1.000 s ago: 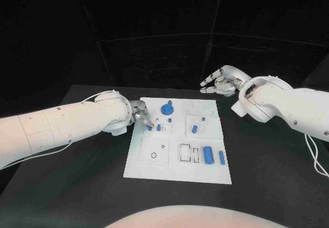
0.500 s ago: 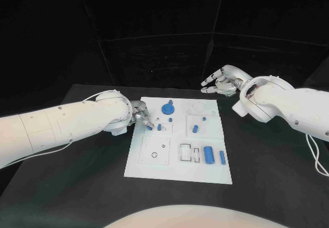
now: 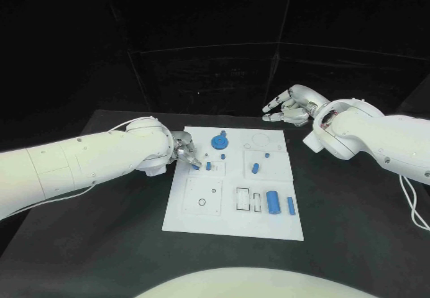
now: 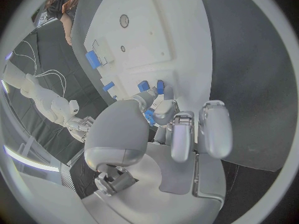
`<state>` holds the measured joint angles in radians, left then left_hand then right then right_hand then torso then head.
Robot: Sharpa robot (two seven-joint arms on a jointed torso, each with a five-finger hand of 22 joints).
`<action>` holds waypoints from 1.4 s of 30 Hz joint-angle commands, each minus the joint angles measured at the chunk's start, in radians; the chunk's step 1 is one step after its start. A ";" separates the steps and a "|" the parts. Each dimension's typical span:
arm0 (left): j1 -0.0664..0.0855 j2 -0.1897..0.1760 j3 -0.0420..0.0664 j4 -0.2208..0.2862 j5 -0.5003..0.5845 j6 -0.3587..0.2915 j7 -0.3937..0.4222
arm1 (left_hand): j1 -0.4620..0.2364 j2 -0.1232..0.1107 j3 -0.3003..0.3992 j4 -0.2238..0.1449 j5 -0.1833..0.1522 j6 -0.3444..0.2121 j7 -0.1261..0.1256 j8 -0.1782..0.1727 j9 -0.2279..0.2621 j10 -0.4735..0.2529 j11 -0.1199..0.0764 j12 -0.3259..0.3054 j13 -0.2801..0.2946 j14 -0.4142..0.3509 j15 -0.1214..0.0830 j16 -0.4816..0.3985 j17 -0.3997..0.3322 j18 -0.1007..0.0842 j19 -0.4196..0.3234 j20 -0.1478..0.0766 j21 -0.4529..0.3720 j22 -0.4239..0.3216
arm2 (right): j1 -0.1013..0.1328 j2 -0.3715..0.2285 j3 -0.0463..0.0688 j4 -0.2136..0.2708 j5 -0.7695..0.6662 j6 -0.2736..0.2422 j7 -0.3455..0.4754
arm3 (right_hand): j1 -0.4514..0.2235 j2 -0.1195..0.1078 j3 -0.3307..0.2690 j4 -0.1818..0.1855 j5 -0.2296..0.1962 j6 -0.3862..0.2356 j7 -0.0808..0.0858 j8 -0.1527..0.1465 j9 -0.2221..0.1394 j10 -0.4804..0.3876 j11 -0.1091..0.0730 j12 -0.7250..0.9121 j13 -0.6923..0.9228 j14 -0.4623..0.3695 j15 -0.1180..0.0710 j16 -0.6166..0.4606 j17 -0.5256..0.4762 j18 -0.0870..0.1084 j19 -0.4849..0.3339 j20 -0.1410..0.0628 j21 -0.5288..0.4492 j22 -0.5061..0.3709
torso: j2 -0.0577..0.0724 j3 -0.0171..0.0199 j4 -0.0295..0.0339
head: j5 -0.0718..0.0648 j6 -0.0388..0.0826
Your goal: Assemble the parts on the task board
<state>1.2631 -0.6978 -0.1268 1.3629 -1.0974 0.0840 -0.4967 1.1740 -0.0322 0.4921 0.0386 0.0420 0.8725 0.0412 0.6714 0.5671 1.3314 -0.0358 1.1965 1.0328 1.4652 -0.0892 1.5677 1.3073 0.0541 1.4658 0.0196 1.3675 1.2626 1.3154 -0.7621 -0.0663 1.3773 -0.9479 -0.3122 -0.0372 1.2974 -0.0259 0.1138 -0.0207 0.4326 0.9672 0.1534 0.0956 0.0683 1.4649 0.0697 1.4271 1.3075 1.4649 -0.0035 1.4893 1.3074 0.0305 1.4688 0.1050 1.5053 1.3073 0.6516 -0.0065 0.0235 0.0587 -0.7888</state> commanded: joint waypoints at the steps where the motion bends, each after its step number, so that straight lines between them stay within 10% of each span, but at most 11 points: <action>1: -0.001 0.005 -0.001 -0.006 -0.009 0.014 -0.004 | -0.019 0.002 0.080 -0.067 0.005 0.018 -0.006 0.009 0.004 0.010 -0.001 -0.002 0.004 0.106 -0.004 0.003 0.263 0.008 0.008 -0.006 0.004 0.002 | 0.002 0.001 0.001 0.002 -0.002 0.006 0.005 | -0.007 -0.002 0.004 0.000 0.006 0.006 0.002 -0.006 -0.001 0.020 -0.005 -0.003 0.150 0.068 -0.008 -0.005 0.086 0.005 0.022 -0.007 -0.004 0.108 | 0.000 0.0000 -0.0014 | 0.000 -0.001; 26: -0.001 0.028 -0.001 -0.036 -0.010 0.039 -0.007 | -0.144 -0.049 0.076 -0.021 0.006 0.055 -0.027 0.056 0.024 0.021 -0.017 0.010 0.014 0.106 -0.017 0.003 0.263 0.006 0.013 -0.015 0.011 0.015 | 0.002 0.003 0.001 -0.001 -0.002 0.012 0.003 | -0.008 -0.002 0.007 0.000 0.007 0.006 0.001 -0.006 -0.001 0.018 -0.005 -0.005 0.147 0.067 -0.008 -0.007 0.084 0.005 0.022 -0.007 -0.005 0.106 | 0.000 0.0003 0.0005 | -0.004 -0.006; 42: -0.001 0.038 -0.001 -0.058 -0.010 0.016 -0.012 | -0.238 -0.083 -0.074 0.038 0.005 0.065 -0.027 0.083 0.035 0.022 -0.017 0.004 0.004 0.106 -0.018 0.003 0.263 0.007 0.012 -0.018 0.006 0.012 | 0.002 0.005 0.001 -0.004 -0.002 0.013 0.000 | -0.019 -0.006 0.009 0.004 0.008 0.004 0.002 -0.007 -0.001 0.013 -0.004 -0.014 0.141 0.065 -0.007 -0.013 0.073 0.007 0.018 -0.007 -0.009 0.098 | 0.000 0.0004 0.0000 | -0.003 -0.007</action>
<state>1.2612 -0.6615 -0.1282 1.3059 -1.1036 0.1057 -0.5034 0.9456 -0.1116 0.4230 0.0758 0.0505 0.9394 0.0093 0.7488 0.6004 1.3491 -0.0537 1.2043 1.0377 1.4686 -0.0999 1.5677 1.3073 0.0542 1.4689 0.0095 1.3729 1.2742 1.3154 -0.7580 -0.0663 1.3729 -0.9480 -0.3040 -0.0387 1.2908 -0.0326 0.1166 -0.0178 0.4362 0.9672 0.1534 0.0921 0.0683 1.4648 0.0697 1.4169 1.3075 1.4649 -0.0035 1.4801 1.3079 0.0305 1.4688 0.1050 1.5013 1.3073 0.6512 -0.0064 0.0232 0.0560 -0.7964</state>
